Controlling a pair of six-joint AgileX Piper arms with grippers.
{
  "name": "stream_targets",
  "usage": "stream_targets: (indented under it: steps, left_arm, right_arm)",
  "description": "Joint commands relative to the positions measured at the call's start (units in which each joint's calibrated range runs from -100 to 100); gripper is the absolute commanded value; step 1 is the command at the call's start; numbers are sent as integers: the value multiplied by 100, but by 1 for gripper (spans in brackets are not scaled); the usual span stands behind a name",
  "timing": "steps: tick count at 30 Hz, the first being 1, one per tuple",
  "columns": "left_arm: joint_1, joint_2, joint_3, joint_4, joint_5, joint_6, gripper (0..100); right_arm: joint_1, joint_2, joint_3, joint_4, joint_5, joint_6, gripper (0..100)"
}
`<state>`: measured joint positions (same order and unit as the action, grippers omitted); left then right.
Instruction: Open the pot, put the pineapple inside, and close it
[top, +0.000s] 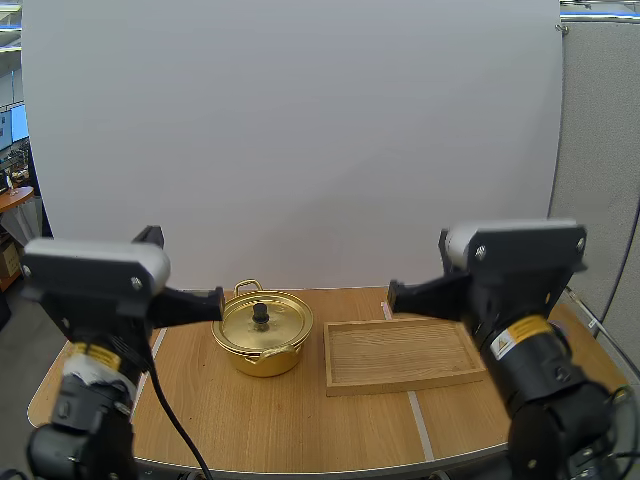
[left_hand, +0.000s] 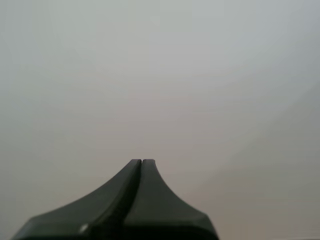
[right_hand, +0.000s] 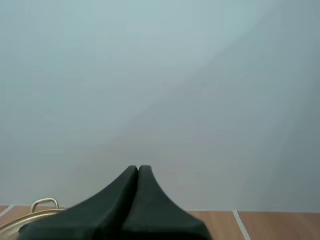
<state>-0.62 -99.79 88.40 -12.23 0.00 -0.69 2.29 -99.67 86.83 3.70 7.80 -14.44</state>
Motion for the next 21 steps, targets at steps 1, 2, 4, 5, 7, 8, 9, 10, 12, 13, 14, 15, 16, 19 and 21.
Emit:
stream_targets:
  steps: [1,2,4,5,7,8,9,10,12,13,14,15,16,19,21]
  left_arm:
    - [19,-21,840,-83,-1247,-34,0]
    - [19,-21,972,-83,-1279,-34,0]
    - [19,-21,1160,-83,-1279,-34,0]
    - [19,-21,1160,-83,-1279,-34,0]
    - [19,-21,1160,-83,-617,-34,0]
    - [19,-21,1160,-83,-538,-34,0]
    - [19,-21,1160,-83,-327,-34,0]
    - [19,-21,1160,-83,-260,-34,0]
    - [19,-21,1160,-83,106,-34,0]
    - [19,-21,1160,-83,306,-34,0]
    - [19,-21,1160,-83,661,-34,0]
    - [19,-21,1160,-83,906,-34,0]
    - [19,-21,1160,-83,1179,-34,0]
    - [19,-21,1160,-83,1622,-34,0]
    - [19,-21,1160,-83,1778,-34,0]
  right_arm:
    - [-16,-33,782,-61,-509,-56,0]
    - [-16,-33,898,-61,-509,-56,0]
    - [-16,-33,1078,-61,-509,-56,0]
    - [-16,-33,1149,-61,-509,-56,0]
    - [-16,-33,1242,-61,-509,-56,0]
    - [-16,-33,1294,-61,-509,-56,0]
    - [-16,-33,1317,-61,-509,-56,0]
    - [-16,-33,1317,-61,-509,-56,0]
    - [-16,-33,1317,-61,-377,-56,0]
    - [-16,-33,1317,-61,-372,-56,0]
    - [-24,-33,1317,-61,-253,-47,0]
    - [-40,-33,1317,-61,-72,-47,0]
    - [-45,-33,1317,-61,133,-47,0]
    - [-49,-33,1317,-61,946,-47,0]
    - [-49,-33,1317,-61,1487,-47,0]
